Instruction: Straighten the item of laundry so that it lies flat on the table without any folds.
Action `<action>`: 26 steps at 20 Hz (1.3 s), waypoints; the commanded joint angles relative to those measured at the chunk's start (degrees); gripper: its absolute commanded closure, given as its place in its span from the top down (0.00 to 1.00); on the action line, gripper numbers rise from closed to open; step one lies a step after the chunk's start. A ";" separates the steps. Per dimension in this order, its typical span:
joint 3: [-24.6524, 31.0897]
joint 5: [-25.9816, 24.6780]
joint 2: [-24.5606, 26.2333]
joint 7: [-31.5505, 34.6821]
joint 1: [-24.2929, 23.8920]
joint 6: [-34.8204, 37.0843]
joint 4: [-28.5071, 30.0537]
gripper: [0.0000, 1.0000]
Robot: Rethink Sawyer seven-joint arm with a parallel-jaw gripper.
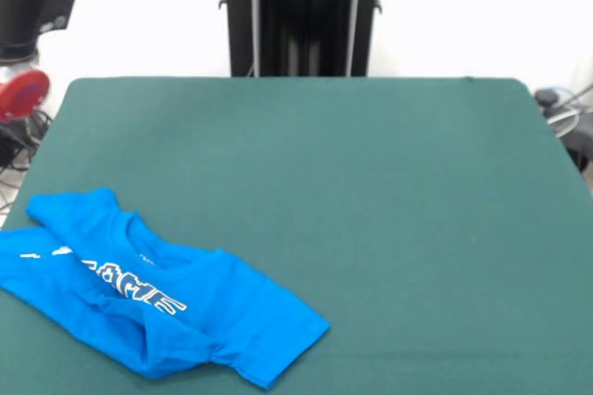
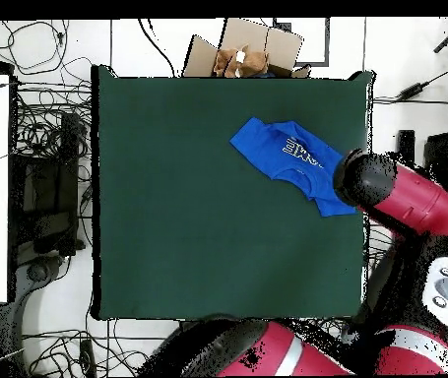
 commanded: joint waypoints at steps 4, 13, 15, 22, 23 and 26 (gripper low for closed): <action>4.27 2.39 2.81 11.45 3.93 4.64 6.13 0.00; 2.17 4.60 4.69 16.03 7.51 1.56 7.30 0.00; 2.09 4.77 4.94 16.29 7.91 0.40 7.83 0.00; 0.83 5.71 6.27 17.14 9.55 -2.50 9.07 0.00; 0.82 5.80 6.34 17.16 9.68 -3.17 9.45 0.00; 0.63 5.98 6.34 17.24 9.93 -4.39 10.42 0.00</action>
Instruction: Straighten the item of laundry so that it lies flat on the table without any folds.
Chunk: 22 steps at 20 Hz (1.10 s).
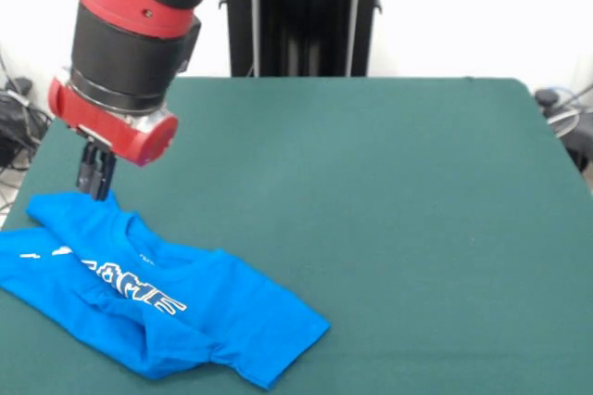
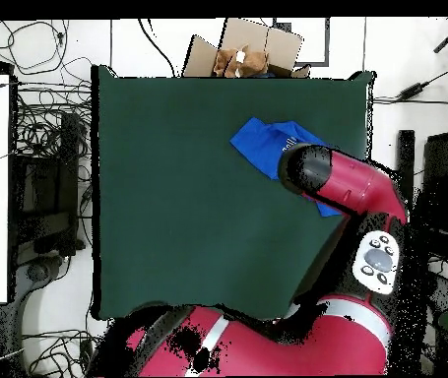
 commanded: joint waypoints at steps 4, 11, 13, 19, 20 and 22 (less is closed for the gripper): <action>2.00 2.11 3.06 16.57 1.39 -6.06 10.32 0.00; 1.53 2.32 5.23 16.47 1.45 -9.54 10.37 0.00; 1.27 2.53 6.00 16.57 1.56 -10.52 10.28 0.00; 1.17 2.80 10.06 16.61 1.22 -15.49 8.70 0.00; 1.17 2.88 10.63 16.39 1.11 -15.91 8.46 0.00; 0.67 3.13 11.95 16.17 1.14 -16.38 7.82 0.00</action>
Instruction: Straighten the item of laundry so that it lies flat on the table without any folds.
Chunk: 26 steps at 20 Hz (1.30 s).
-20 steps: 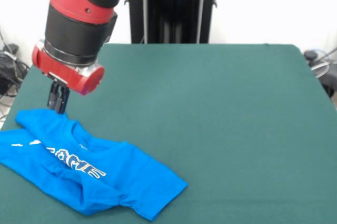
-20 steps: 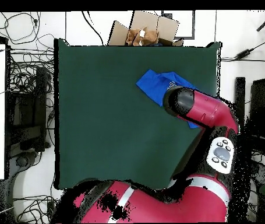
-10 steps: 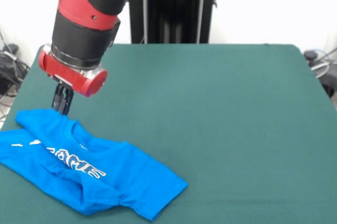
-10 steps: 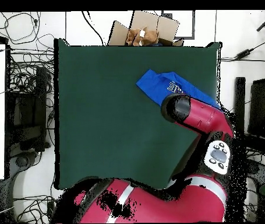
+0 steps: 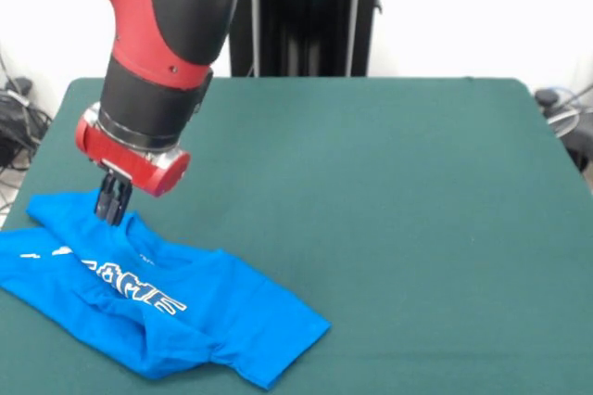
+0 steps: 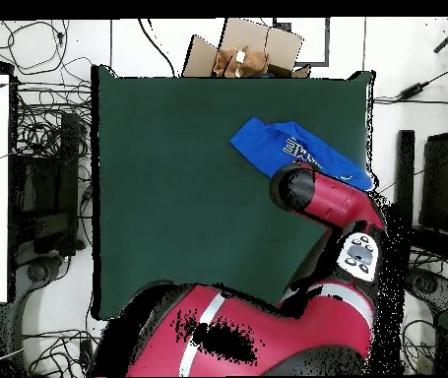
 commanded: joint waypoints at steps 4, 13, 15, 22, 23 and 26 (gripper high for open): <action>-1.48 3.95 9.30 16.25 2.26 -4.65 2.83 0.00; -1.97 5.43 12.04 15.29 2.61 -7.65 2.36 0.00; -2.12 6.04 12.75 15.24 2.68 -8.22 2.09 0.00; -1.17 6.97 16.63 12.53 1.16 -9.00 -1.79 0.00; -0.35 6.60 17.25 11.72 0.21 -9.82 -2.59 0.00; 2.75 4.75 18.56 9.44 -3.05 -12.98 -4.29 0.00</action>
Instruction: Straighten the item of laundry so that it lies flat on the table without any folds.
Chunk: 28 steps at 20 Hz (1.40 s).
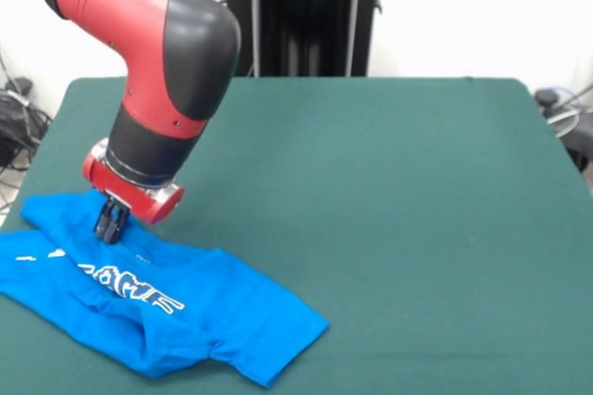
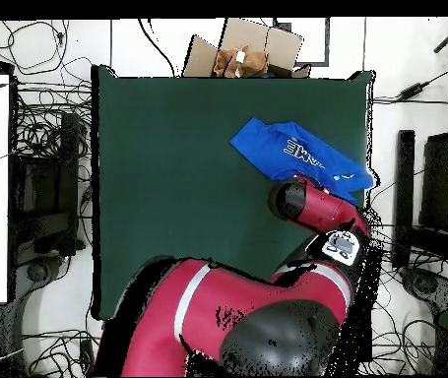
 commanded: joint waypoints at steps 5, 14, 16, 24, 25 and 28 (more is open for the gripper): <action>14.06 -2.78 6.48 6.17 -9.56 -6.69 -1.44 0.00; 22.99 -2.41 -0.01 7.44 -13.90 -2.19 6.51 0.00; 22.96 -2.21 -1.20 7.29 -13.73 -0.03 7.39 0.00; 35.79 11.83 -12.64 20.68 -21.05 2.81 25.03 0.00; 37.49 11.78 -13.15 19.09 -22.18 2.39 26.04 0.00; 41.22 9.34 -13.77 11.32 -25.16 4.65 27.14 0.00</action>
